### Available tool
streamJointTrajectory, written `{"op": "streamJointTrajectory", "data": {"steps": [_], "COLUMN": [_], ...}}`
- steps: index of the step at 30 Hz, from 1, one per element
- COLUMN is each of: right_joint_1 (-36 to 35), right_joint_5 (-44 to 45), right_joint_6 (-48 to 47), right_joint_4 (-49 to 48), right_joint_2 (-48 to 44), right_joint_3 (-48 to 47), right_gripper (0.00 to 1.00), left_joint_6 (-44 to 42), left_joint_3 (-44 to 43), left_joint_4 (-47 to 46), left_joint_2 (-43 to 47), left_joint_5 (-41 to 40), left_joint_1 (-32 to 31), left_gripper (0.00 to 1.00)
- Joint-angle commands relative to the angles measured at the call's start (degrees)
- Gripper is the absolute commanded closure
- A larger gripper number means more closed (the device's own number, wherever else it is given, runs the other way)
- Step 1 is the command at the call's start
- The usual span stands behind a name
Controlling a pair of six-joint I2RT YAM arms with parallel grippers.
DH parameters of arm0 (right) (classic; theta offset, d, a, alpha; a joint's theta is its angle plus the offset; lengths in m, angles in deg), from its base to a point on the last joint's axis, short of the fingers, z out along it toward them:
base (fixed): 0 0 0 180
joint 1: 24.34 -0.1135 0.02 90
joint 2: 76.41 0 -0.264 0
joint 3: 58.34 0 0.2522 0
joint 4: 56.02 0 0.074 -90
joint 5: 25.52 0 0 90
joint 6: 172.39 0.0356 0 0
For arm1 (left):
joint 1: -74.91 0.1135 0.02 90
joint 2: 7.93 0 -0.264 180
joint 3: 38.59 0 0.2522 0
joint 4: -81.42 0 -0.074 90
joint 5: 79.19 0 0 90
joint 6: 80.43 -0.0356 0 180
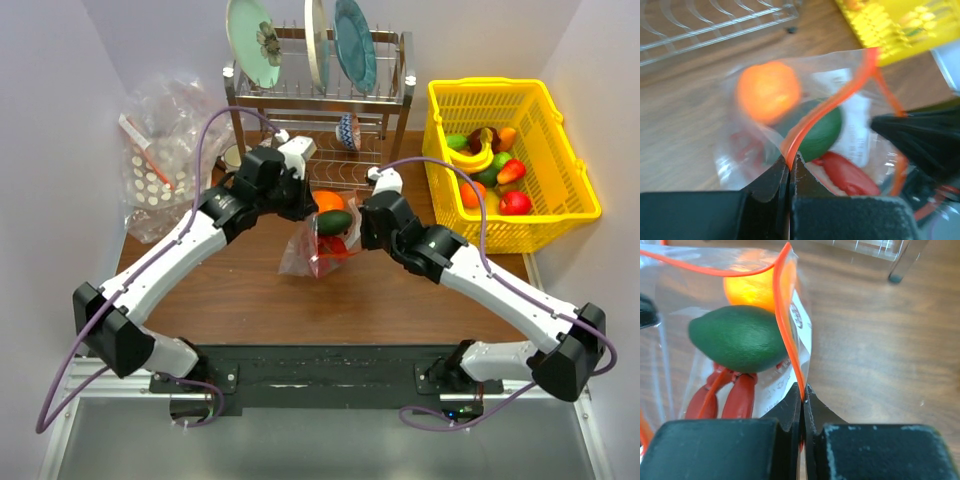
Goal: Place the food in the zip-top bag and seal the zipper
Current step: Adjust the zipper food storage bag at the center of the board.
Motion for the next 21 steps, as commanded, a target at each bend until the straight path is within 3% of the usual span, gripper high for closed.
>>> {"op": "streamJointTrajectory", "data": {"steps": [1, 4, 8, 12, 15, 21], "right_joint_1": [-0.25, -0.17, -0.26, -0.26, -0.26, -0.26], "right_joint_5": [5.85, 5.76, 3.57, -0.29, -2.06, -3.37], "right_joint_6": [-4.92, -5.8, -6.16, -4.93, -4.75, -4.32], "right_joint_4": [1.72, 3.65, 0.77, 3.82, -2.1, -6.08], "right_joint_2": [-0.89, -0.54, 0.34, 6.22, 4.22, 4.39], "right_joint_3": [-9.74, -13.78, -13.11, -16.08, -14.17, -9.24], "right_gripper": [1.0, 1.0, 1.0, 1.0, 1.0, 1.0], "left_joint_6": [-7.6, -9.63, -11.04, -10.78, -9.55, -9.63], "left_joint_3": [-9.74, -13.53, -14.52, -11.36, -5.83, -6.86], "left_joint_4": [9.51, 15.76, 16.84, 14.2, 7.79, 6.37], "left_joint_2": [-3.38, -4.53, -3.83, -4.27, 0.12, 3.29], "left_joint_5": [-15.03, -23.48, -26.86, -23.79, -21.42, -19.22], "left_joint_1": [-0.27, -0.44, -0.62, -0.62, -0.62, -0.44], "left_gripper": [0.98, 0.95, 0.91, 0.59, 0.4, 0.29]}}
